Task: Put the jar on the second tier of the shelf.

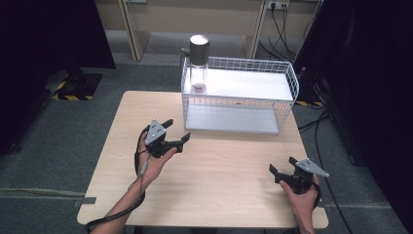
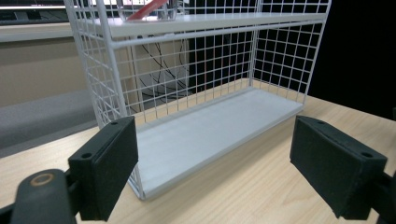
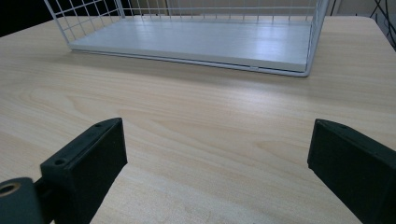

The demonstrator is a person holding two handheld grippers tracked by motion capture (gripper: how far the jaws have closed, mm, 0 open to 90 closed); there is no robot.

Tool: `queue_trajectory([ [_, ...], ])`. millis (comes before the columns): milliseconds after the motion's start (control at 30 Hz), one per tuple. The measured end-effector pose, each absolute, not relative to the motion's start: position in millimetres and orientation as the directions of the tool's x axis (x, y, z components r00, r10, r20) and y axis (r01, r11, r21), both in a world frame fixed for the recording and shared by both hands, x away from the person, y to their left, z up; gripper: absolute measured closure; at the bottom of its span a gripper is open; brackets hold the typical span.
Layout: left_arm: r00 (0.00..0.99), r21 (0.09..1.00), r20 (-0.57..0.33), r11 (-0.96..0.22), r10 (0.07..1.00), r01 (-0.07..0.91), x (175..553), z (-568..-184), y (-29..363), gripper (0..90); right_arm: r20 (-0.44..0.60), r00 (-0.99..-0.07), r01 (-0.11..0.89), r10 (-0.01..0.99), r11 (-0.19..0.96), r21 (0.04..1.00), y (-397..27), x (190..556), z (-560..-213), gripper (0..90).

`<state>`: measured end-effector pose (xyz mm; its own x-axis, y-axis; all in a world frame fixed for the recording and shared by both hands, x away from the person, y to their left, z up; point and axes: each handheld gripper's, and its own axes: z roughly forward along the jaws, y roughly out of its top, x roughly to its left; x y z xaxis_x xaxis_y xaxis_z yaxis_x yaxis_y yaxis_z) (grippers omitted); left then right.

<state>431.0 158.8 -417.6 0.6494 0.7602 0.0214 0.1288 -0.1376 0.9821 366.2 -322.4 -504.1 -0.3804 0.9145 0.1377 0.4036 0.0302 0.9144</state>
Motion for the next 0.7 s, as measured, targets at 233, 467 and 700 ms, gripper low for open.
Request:
queue_trajectory([
  [233, 0.655, 0.980, 0.019, -0.142, 0.756, 0.136, 423.7, -429.2, 165.1, 14.1, 0.138, -0.380, 0.404, 0.914, 0.029, 0.914, -322.3, 366.2, -504.1, 4.8],
  [467, 0.652, 0.978, -0.002, -0.135, 0.759, 0.160, 412.8, -447.8, 172.4, 13.9, 0.141, -0.379, 0.405, 0.915, 0.027, 0.914, -322.3, 366.0, -504.1, 4.8],
  [700, 0.640, 0.975, -0.009, -0.136, 0.768, 0.177, 403.1, -467.7, 180.3, 13.8, 0.142, -0.379, 0.406, 0.915, 0.026, 0.913, -322.2, 366.1, -504.1, 4.8],
])
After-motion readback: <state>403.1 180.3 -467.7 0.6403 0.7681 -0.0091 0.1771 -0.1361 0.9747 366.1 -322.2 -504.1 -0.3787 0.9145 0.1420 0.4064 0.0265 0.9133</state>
